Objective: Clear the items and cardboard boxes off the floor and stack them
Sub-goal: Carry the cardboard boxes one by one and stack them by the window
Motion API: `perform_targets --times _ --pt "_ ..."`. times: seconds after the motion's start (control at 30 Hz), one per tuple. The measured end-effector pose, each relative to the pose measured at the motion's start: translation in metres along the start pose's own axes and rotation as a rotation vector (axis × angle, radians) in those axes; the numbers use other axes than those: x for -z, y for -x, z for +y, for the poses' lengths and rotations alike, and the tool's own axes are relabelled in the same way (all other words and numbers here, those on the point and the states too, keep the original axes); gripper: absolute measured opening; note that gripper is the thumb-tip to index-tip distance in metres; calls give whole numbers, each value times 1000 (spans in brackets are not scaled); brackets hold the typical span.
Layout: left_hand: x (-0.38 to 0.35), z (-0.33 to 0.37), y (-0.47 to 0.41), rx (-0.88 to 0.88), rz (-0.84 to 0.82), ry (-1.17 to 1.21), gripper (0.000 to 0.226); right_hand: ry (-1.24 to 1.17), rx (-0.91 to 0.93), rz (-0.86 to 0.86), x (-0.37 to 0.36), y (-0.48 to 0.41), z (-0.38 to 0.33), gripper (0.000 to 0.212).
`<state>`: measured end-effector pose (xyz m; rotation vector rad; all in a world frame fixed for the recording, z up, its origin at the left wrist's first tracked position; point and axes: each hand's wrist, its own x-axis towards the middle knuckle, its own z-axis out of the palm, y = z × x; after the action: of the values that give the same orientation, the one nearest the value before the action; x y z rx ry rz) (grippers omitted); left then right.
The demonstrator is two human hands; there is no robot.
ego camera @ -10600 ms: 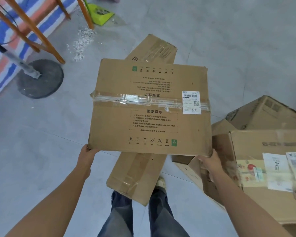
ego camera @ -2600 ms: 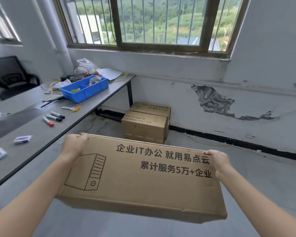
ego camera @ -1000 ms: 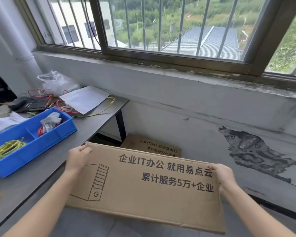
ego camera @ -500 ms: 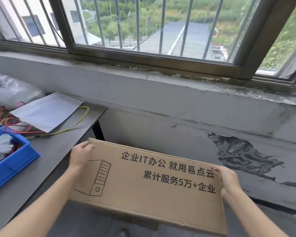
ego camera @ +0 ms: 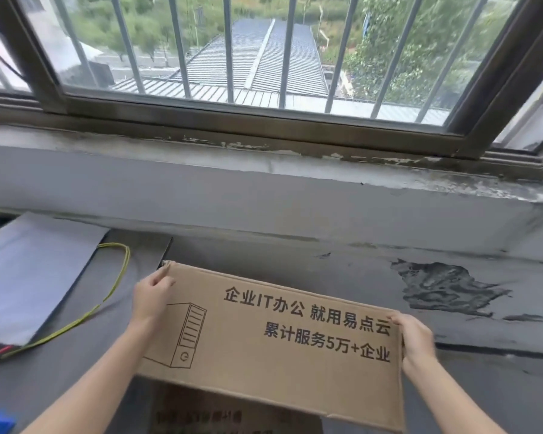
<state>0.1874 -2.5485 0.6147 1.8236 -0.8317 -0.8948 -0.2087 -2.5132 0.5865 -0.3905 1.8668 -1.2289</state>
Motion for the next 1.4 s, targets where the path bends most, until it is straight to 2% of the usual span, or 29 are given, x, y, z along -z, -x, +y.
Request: perform_targets --times 0.23,0.37,0.47,0.53,0.63,0.7,0.77,0.8,0.9,0.97,1.03,1.23,1.4 --pt "-12 2 -42 -5 6 32 40 22 74 2 -41 -17 -15 25" --pt "-14 -5 -59 10 -3 44 27 52 127 -31 -63 -24 -29 26" --pt "-12 -7 -72 -12 2 -15 41 92 200 -117 -79 -27 -48 25" --pt "-11 -9 -80 -47 -62 -112 48 265 266 -180 -88 -32 -57 21" --pt "-22 -11 -81 -103 -211 -563 54 684 314 -248 -98 -38 -51 33" --pt "-31 -14 -70 -145 -227 -810 54 953 256 -284 -98 -28 -32 43" --pt "-35 -19 -55 -174 -195 -881 52 1189 304 -258 -95 -15 -19 53" --pt "-35 -23 -48 -170 -170 -905 51 1220 320 -213 -92 -12 -15 56" --pt "-28 -33 -31 -62 -76 -923 54 1077 184 -68 -79 -22 -11 70" --pt "-23 -33 -29 15 -68 -886 61 859 58 -107 -72 -33 -7 80" --pt "-20 -32 -33 27 -77 -838 63 705 32 -156 -72 -37 0 86" --pt "-12 -21 -63 31 -47 -748 59 646 11 -216 -77 -34 4 82" --pt "-15 -29 -64 -7 -56 -834 58 693 27 -248 -74 -30 15 94"
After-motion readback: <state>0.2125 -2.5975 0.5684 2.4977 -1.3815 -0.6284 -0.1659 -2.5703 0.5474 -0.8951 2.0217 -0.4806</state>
